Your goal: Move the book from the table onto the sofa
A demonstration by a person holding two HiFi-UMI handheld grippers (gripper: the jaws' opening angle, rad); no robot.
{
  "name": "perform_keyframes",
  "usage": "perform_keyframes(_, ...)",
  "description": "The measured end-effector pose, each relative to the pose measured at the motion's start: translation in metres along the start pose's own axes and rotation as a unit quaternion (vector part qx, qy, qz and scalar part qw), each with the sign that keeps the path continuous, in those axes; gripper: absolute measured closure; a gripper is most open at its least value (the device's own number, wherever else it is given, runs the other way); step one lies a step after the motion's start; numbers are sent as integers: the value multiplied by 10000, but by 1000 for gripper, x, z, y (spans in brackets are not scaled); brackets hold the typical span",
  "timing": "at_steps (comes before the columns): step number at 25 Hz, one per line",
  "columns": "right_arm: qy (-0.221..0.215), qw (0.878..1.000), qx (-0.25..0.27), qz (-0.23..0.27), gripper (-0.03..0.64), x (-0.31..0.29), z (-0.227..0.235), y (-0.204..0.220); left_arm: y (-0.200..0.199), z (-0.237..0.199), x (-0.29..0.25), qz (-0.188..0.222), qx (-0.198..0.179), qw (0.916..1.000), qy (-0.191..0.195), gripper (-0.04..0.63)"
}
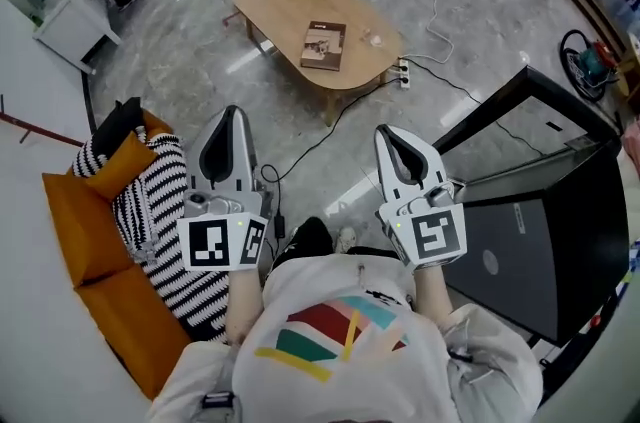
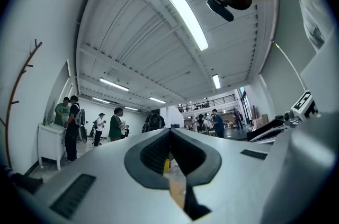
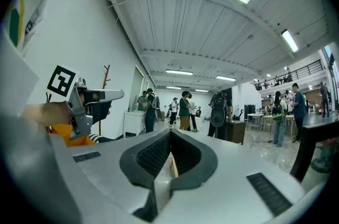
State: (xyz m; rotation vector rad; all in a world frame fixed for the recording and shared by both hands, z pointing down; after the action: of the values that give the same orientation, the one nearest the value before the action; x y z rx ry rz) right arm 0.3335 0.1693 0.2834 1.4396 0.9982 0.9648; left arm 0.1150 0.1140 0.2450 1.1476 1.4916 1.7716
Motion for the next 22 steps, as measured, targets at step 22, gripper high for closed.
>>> perform_keyframes(22, -99, 9973, -305, -665, 606, -172, 84, 51, 99, -73, -183, -316, 456, 9984, 115, 589)
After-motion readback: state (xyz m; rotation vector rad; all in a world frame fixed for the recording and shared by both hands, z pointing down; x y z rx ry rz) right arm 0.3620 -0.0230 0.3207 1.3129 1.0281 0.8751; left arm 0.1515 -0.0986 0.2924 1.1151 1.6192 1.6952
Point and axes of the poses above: the fingertips, and each gripper's own axes: x backward along the fingers, z to its right, y out of its underside, the point moved 5 cm from there along x, backward along the fingers, and after that the axes turned 5 degrees about z, right-handed, at the moved point
